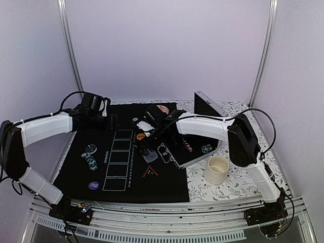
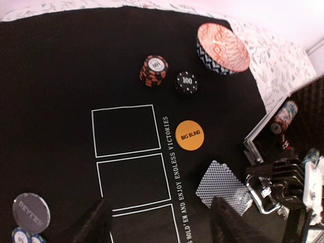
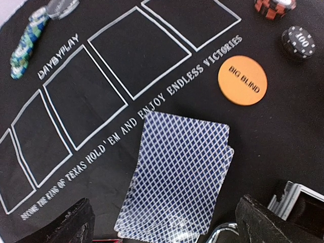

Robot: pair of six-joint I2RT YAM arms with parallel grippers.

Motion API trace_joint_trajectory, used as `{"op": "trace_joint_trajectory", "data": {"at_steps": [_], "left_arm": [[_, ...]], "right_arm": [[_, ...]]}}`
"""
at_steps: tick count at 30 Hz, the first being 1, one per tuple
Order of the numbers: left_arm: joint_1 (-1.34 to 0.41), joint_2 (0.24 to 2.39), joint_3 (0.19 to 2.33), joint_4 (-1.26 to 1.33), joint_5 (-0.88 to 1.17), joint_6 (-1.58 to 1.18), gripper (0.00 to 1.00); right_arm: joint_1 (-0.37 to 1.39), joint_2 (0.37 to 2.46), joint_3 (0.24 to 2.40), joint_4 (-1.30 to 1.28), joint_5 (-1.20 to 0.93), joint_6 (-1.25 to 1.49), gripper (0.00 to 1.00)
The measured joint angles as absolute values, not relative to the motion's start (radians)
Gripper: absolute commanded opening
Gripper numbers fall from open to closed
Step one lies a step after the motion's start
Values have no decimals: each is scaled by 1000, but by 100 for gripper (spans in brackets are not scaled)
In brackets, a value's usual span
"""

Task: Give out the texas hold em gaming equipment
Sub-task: Adjust the face-down deck piles on the poker table mat.

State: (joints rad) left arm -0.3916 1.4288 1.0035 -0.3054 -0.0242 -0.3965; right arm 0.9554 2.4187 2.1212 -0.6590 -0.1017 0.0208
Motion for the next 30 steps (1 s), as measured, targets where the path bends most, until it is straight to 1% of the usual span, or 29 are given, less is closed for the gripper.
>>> {"op": "trace_joint_trajectory", "data": {"at_steps": [2, 7, 13, 17, 23, 30], "left_arm": [[-391, 1490, 1009, -287, 25, -412, 53], [-399, 1666, 1036, -223, 131, -442, 44], [-430, 1861, 1142, -218, 176, -440, 41], [-458, 1923, 1197, -222, 171, -426, 36], [-458, 1970, 1238, -223, 168, -406, 26], [-468, 2024, 1243, -221, 235, -407, 22]], "right_arm": [[955, 2437, 2121, -661, -99, 8, 99], [957, 2447, 2121, -664, -91, -17, 99], [960, 2447, 2094, -651, -84, -35, 99], [961, 2447, 2075, -652, -84, -41, 99], [960, 2447, 2075, -639, -85, -42, 99], [964, 2455, 2075, -620, -91, -41, 99]]}}
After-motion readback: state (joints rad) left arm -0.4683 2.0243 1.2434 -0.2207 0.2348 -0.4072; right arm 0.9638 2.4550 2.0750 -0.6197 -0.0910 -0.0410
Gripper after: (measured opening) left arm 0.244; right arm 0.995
